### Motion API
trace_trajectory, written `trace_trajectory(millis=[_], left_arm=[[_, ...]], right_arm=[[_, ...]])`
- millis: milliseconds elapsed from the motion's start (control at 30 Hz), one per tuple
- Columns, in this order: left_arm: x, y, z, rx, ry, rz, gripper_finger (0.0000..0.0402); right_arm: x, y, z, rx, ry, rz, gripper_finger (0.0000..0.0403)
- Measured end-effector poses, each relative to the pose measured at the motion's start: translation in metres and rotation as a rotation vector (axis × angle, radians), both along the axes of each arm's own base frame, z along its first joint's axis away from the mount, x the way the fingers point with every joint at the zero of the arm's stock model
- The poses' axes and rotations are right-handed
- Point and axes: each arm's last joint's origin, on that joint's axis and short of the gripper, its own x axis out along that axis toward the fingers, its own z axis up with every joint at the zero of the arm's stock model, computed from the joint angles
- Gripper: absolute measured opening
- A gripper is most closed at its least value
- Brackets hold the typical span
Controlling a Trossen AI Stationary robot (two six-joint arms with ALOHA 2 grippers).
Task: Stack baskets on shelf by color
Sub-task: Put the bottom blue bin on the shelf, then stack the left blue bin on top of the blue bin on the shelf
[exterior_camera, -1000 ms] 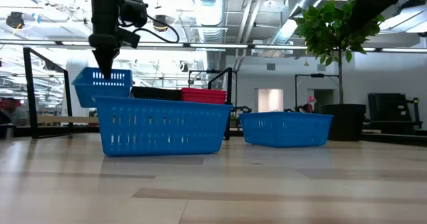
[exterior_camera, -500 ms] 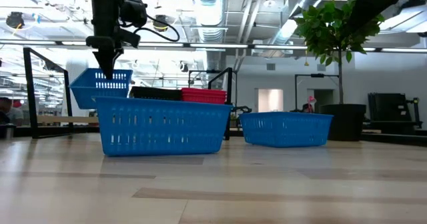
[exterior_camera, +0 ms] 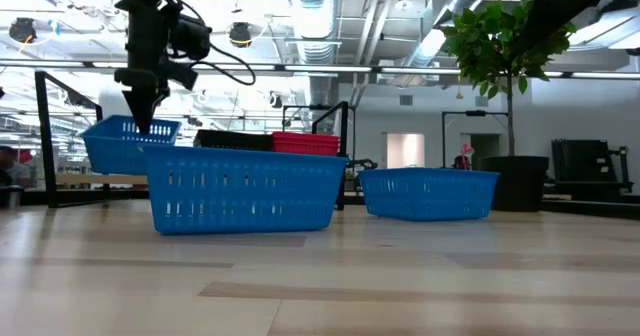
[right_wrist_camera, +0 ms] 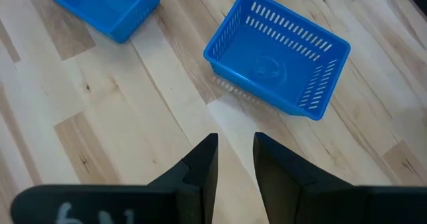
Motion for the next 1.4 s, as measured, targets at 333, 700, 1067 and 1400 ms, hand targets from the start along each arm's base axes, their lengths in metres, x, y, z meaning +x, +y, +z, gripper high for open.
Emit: trace_trajectory(millis=[333,700,1067,1400], left_arm=[[0.001,0.002,0.000,0.020,-0.006,-0.025,0.0000],[0.002,0.004,0.001,0.041,-0.030,0.005,0.0026],[0.003,0.007,0.002,0.093,-0.022,0.012,0.0084],[0.019,-0.011,0.042,-0.057,-0.205,0.017,0.0087]], right_arm=[[0.001,-0.001,0.000,0.002,-0.003,-0.007,0.0118],[0.001,-0.001,0.000,0.002,-0.002,-0.007,0.0118],[0.001,-0.001,0.000,0.003,-0.002,-0.005,0.0118],[0.001,-0.001,0.000,0.002,0.000,-0.004,0.0118]])
